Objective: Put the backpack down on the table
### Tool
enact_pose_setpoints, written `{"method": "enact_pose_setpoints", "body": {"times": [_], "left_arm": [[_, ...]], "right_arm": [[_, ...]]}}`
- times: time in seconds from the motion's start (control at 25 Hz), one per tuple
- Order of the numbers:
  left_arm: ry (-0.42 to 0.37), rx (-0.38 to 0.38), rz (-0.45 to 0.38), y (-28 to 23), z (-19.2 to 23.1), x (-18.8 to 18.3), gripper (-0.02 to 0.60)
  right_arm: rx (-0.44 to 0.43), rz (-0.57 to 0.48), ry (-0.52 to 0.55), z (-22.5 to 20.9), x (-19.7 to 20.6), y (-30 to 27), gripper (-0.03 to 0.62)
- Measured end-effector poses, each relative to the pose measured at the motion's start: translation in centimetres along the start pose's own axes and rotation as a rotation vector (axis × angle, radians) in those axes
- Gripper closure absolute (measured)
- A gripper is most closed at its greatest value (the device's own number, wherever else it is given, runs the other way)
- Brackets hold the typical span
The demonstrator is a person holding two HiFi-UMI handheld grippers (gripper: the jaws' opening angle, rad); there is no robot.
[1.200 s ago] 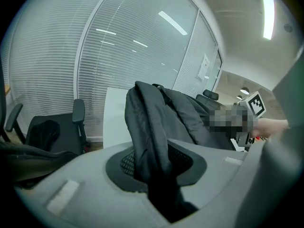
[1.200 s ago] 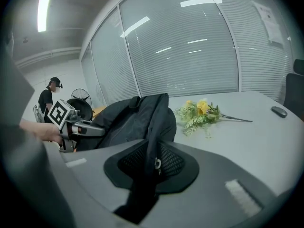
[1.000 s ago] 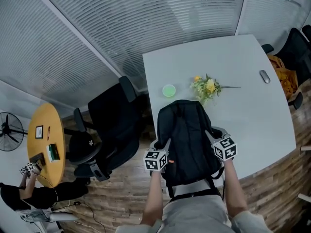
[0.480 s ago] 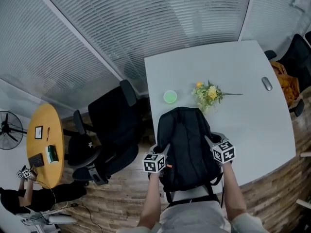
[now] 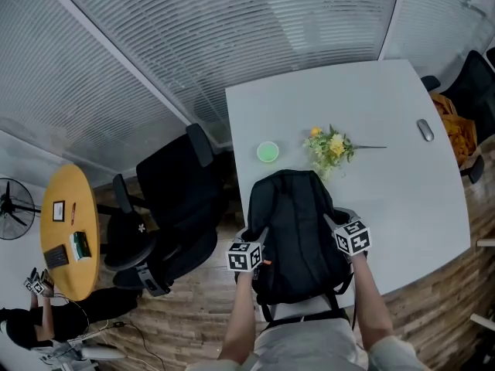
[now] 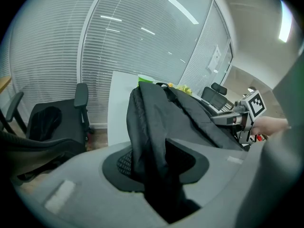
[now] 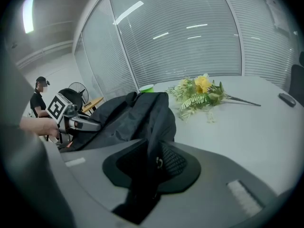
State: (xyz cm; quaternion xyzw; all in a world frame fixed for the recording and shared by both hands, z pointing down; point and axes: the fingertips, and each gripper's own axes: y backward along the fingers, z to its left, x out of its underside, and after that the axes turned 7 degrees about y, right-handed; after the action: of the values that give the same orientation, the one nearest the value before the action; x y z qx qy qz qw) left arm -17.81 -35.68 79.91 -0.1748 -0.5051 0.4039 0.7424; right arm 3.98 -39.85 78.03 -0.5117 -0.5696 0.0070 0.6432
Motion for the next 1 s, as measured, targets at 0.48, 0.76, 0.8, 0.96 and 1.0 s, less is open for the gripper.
{"method": "enact_pose_setpoints", "body": {"times": [0.48,0.76,0.8,0.96,1.0], "left_arm": [[0.017,-0.044,0.048,-1.2,0.8,0.6,0.411],[-0.023,-0.101,0.049,-1.6,0.7,0.7,0.408],[-0.026,-0.104,0.053,-1.6,0.6,0.8,0.408],[0.020,-0.071,0.059,-1.3,0.9,0.7,0.405],[0.032,-0.065,0.060,-1.2,1.0,0.6,0.402]], "right_arm": [[0.044,0.072,-0.005,-0.5,1.6,-1.8,0.511],[0.090,0.050,0.030,-0.9,1.8,-2.1,0.507],[0.093,0.052,0.026,-1.0,1.9,-2.1,0.505],[0.115,0.070,0.006,-0.9,1.9,-2.0,0.493],[0.129,0.080,0.015,-0.8,1.8,-2.0,0.488]]}}
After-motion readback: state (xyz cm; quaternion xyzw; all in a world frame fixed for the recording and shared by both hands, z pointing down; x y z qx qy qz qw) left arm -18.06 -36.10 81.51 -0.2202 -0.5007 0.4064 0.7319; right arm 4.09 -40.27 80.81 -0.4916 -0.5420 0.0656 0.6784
